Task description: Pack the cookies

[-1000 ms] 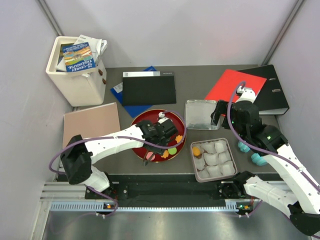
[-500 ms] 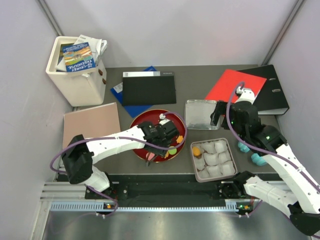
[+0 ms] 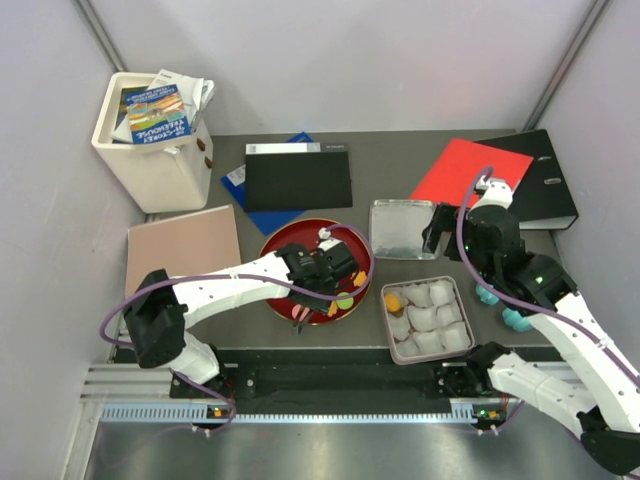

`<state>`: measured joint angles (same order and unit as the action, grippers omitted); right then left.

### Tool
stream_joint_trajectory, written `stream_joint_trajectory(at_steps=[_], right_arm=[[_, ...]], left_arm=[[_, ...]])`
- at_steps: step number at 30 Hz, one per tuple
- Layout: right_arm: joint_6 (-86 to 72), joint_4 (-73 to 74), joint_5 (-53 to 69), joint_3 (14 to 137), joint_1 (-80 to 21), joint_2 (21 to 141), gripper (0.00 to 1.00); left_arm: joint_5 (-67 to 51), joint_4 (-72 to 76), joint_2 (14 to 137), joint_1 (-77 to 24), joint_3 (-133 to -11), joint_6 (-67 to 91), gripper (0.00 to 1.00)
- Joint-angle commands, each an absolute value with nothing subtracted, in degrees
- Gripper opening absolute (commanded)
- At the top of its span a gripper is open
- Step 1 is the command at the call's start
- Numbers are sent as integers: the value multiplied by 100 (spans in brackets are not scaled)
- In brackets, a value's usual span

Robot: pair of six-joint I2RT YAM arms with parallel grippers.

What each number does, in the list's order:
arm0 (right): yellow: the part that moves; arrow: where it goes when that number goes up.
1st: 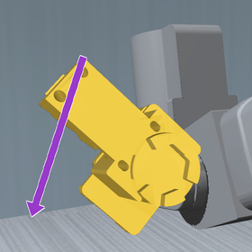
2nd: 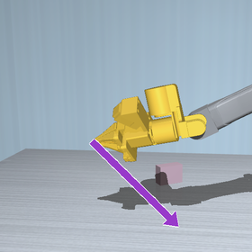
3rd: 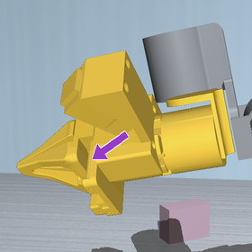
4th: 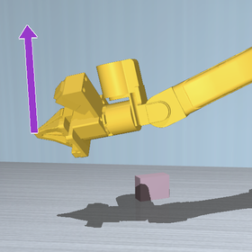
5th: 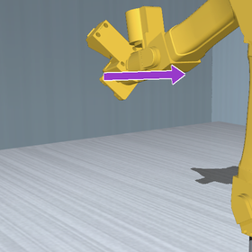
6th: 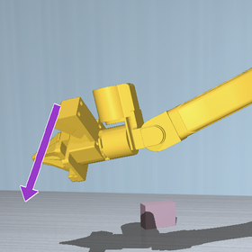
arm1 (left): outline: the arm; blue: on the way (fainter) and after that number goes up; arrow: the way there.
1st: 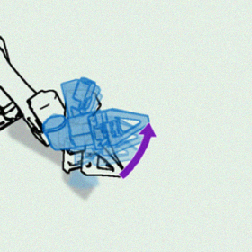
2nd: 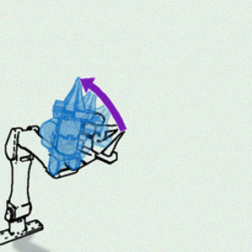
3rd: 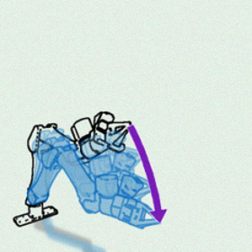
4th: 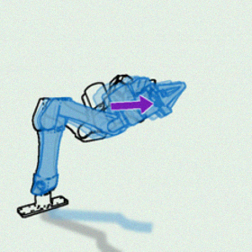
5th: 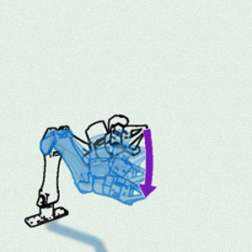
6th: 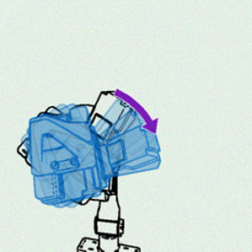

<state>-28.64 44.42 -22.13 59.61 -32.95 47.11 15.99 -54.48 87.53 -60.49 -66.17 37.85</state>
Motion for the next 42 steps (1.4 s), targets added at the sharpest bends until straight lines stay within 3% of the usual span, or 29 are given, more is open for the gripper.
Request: stream_joint_trajectory(at_steps=[1, 5, 9, 12, 17, 23, 30, 42], right_arm=[[-2927, 4403, -2188, 6021, -3313, 4588, 99], [-2927, 4395, -2171, 6021, -3305, 4570, 99], [-2953, 4395, -2153, 6012, -3313, 4570, 99], [-2971, 4403, -2153, 5985, -3313, 4562, 99], [-2971, 4430, -2180, 5985, -3313, 4518, 99], [-2988, 4438, -2215, 5968, -3313, 4491, 99], [-2979, 4456, -2241, 5950, -3313, 4439, 99], [-2944, 4377, -2285, 5862, -3305, 4386, 99]], left_arm=[[1617, -5388, 8622, -6073, -6583, 3850, 48], [1626, -5432, 8622, -6073, -6557, 3841, 50], [1600, -5449, 8657, -6073, -6548, 3841, 62], [1626, -5458, 8683, -6073, -6557, 3823, 64], [1635, -5511, 8771, -6073, -6609, 3744, 62], [1661, -5581, 8868, -6065, -6688, 3648, 51], [1880, -5958, 9202, -6091, -7074, 3525, 59], [2118, -6328, 9474, -6170, -7585, 3305, 61]])
